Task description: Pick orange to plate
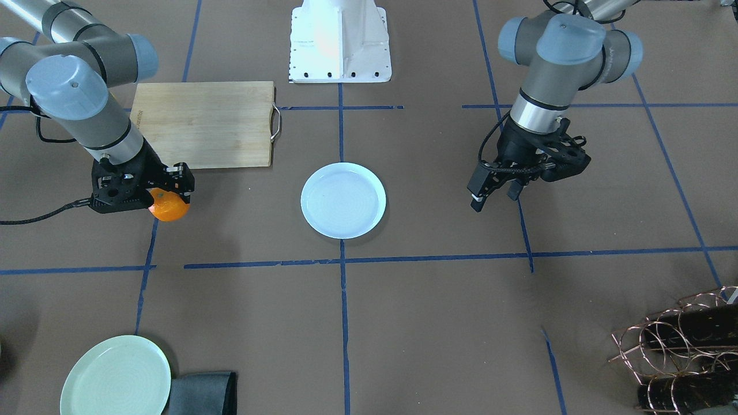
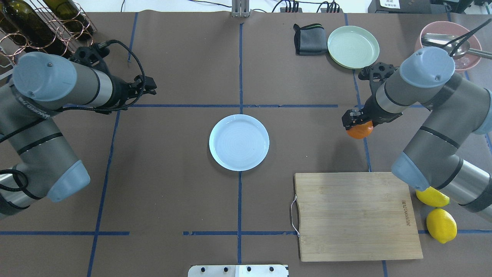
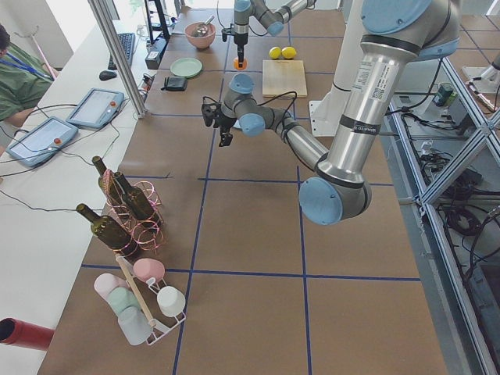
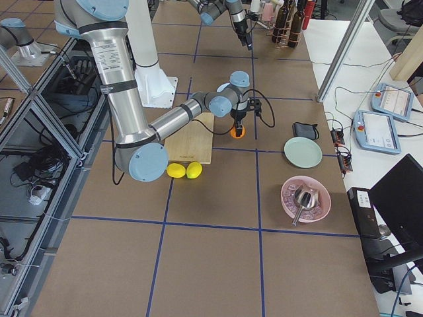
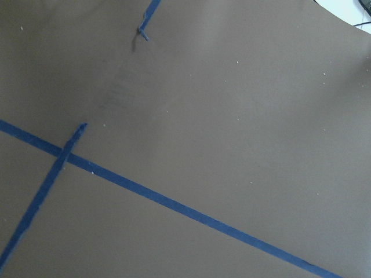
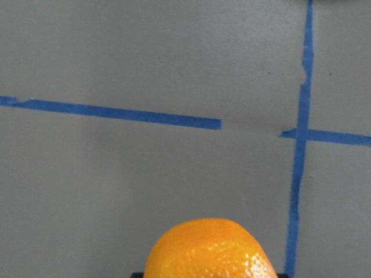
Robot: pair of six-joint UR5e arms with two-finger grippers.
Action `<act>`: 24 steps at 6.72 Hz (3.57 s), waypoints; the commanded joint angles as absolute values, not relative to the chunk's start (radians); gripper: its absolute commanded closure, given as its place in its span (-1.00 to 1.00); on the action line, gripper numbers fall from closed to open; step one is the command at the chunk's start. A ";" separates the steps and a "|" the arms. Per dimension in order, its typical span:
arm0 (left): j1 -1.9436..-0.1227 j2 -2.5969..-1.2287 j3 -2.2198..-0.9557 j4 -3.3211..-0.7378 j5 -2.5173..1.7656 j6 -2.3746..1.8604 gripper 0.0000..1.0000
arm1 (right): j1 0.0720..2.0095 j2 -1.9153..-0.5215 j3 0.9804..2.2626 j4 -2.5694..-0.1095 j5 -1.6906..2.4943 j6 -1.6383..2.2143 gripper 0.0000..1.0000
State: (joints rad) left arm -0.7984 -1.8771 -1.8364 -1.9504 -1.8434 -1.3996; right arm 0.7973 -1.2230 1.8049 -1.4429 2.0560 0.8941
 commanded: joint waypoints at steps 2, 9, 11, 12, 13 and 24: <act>-0.943 -1.742 -1.856 -1.950 -1.979 -0.982 -1.00 | 0.709 -1.038 1.766 -1.493 2.031 1.003 1.00; -1.190 -1.602 -1.832 -1.855 -2.062 -0.371 -1.00 | 0.506 -0.716 1.395 -1.479 1.812 1.074 1.00; -1.209 -1.578 -1.829 -1.853 -2.063 -0.371 -1.00 | 0.502 -0.704 1.370 -1.467 1.805 1.077 0.30; -1.213 -1.578 -1.829 -1.848 -2.063 -0.370 -1.00 | 0.502 -0.701 1.370 -1.447 1.807 1.084 -0.97; -1.236 -1.562 -1.829 -1.847 -2.062 -0.355 -1.00 | 0.502 -0.700 1.373 -1.418 1.815 1.147 -1.00; -1.580 -1.500 -1.687 -1.571 -2.365 0.040 -1.00 | 1.122 -1.179 1.818 -1.597 2.319 0.506 -1.00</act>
State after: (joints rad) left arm -1.5557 -1.4984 -1.6915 -1.5976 -2.3653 0.0406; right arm 1.0297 -1.1008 1.8195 -1.5947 2.2764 0.6545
